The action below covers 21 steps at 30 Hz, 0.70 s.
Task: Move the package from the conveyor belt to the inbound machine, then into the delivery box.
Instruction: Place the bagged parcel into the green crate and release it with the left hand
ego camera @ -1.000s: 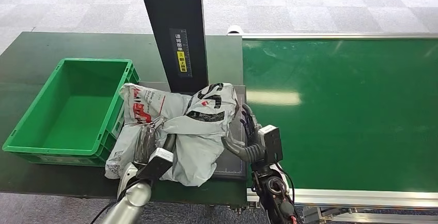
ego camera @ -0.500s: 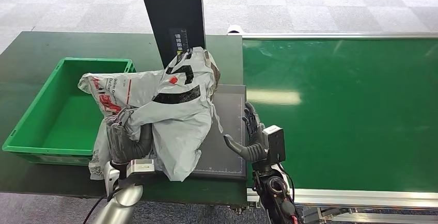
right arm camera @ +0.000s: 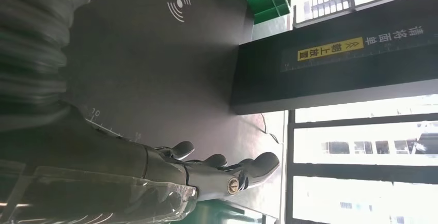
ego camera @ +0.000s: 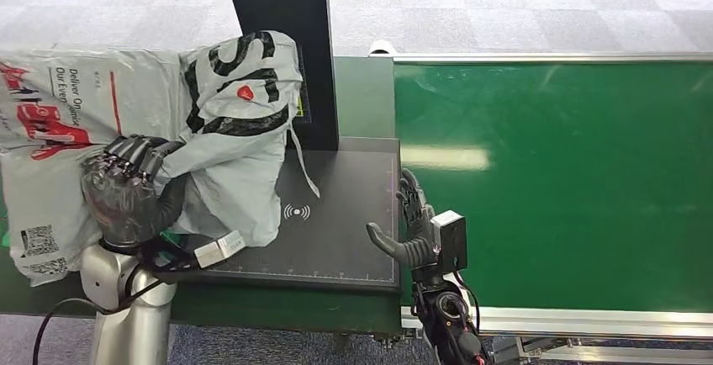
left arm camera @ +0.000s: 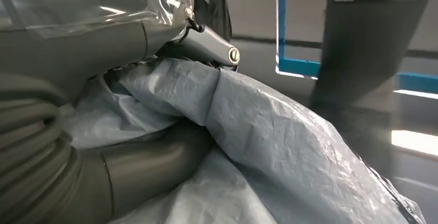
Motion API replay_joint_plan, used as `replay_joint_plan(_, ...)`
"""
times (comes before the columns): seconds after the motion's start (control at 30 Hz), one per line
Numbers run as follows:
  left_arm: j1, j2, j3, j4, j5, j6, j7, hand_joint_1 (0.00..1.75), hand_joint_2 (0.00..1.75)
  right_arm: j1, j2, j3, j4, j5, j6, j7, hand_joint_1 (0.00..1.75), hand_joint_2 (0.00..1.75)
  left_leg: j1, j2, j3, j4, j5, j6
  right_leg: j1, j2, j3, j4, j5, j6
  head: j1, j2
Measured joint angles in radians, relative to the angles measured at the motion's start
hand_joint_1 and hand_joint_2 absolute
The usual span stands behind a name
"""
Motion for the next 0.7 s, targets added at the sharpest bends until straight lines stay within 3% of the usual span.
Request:
replay_joint_plan(0.07,-0.061,0.012,0.094,0.049,-0.111,0.000,0.079,1.75,1.75,0.007,-0.003,0.001,-0.016,-0.003,0.000,-0.005,0.00,1.75,0.000,0.001,0.000,0.000,0.000,0.000,0.000,0.001,0.000,0.000,0.001,-0.001,0.000,0.000)
replay_joint_plan(0.17,-0.130,0.066,0.186,0.145,-0.223,0.000,0.279,1.75,1.75,0.014,-0.007,0.004,-0.038,-0.007,0.000,-0.009,0.00,1.75,0.000,0.006,0.001,0.000,0.001,-0.001,0.001,0.005,-0.001,0.001,0.002,-0.002,0.000,0.000)
replay_joint_plan(0.27,-0.191,0.161,0.214,0.289,-0.266,-0.001,0.488,1.75,1.75,0.018,-0.013,0.010,-0.052,-0.014,0.000,-0.009,0.00,1.75,0.001,0.007,0.000,0.000,0.001,-0.001,0.001,0.006,-0.002,0.001,0.002,-0.003,0.000,0.000)
replay_joint_plan(0.4,-0.282,0.298,0.200,0.545,-0.281,-0.019,0.708,1.75,1.75,0.019,-0.017,0.012,-0.060,-0.021,0.003,-0.008,0.00,1.75,0.001,0.010,0.000,0.000,0.001,-0.001,0.002,0.009,-0.004,0.001,0.002,-0.003,0.000,0.000)
replay_joint_plan(0.53,-0.341,0.375,0.168,0.725,-0.283,-0.063,0.784,1.75,1.75,0.019,-0.019,0.014,-0.064,-0.024,0.005,-0.007,0.00,1.75,0.001,0.012,-0.001,0.000,0.001,-0.001,0.002,0.010,-0.004,0.002,0.002,-0.003,0.001,0.000)
replay_joint_plan(0.7,-0.403,0.446,0.129,0.901,-0.282,-0.224,0.874,1.75,1.75,0.023,-0.024,0.015,-0.075,-0.022,0.022,0.003,0.00,1.75,0.001,0.012,-0.001,0.000,0.000,-0.002,0.002,0.012,-0.006,0.001,0.003,-0.003,0.000,0.000)
